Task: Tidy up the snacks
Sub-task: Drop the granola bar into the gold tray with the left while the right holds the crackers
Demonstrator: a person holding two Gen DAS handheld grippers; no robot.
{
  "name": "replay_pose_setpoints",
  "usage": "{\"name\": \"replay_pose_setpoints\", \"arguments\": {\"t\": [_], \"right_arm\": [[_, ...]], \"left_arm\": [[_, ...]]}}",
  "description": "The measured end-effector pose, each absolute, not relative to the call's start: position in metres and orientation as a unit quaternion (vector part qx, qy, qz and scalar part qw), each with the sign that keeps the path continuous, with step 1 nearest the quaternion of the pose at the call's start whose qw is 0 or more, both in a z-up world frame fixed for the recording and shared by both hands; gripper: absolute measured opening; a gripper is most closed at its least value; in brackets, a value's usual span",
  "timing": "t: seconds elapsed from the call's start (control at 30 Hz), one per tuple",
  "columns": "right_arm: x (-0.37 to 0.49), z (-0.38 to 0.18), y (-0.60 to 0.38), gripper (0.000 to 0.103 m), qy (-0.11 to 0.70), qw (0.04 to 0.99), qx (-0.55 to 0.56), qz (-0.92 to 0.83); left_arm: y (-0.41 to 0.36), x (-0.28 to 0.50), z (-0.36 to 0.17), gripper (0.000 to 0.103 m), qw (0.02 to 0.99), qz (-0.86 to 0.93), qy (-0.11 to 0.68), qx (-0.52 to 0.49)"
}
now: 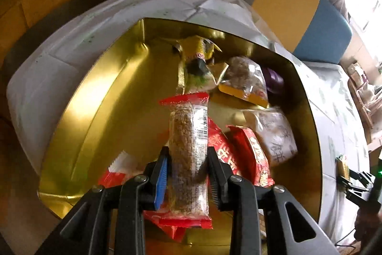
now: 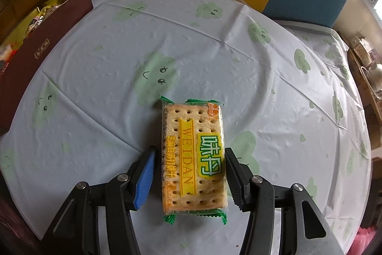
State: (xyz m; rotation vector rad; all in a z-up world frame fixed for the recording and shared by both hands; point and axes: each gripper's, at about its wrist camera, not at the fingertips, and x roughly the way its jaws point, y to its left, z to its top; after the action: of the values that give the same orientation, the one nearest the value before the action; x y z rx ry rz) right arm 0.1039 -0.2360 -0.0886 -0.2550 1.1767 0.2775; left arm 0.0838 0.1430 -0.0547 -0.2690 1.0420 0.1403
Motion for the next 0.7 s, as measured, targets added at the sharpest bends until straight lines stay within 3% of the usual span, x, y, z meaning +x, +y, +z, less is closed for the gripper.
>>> {"name": "replay_pose_setpoints", "arguments": {"t": [0.53,0.7], "right_arm": [[0.104,-0.089,-0.236,0.056,0.551,0.815,-0.121,0.13],[0.101,-0.087,-0.233,0.056,0.548,0.817,-0.13,0.127]], "left_arm": [[0.133,0.065,-0.04,0.033,0.874,0.076,0.471,-0.097],[0.125,0.06,-0.042,0.029,0.876,0.075,0.471,-0.078]]}}
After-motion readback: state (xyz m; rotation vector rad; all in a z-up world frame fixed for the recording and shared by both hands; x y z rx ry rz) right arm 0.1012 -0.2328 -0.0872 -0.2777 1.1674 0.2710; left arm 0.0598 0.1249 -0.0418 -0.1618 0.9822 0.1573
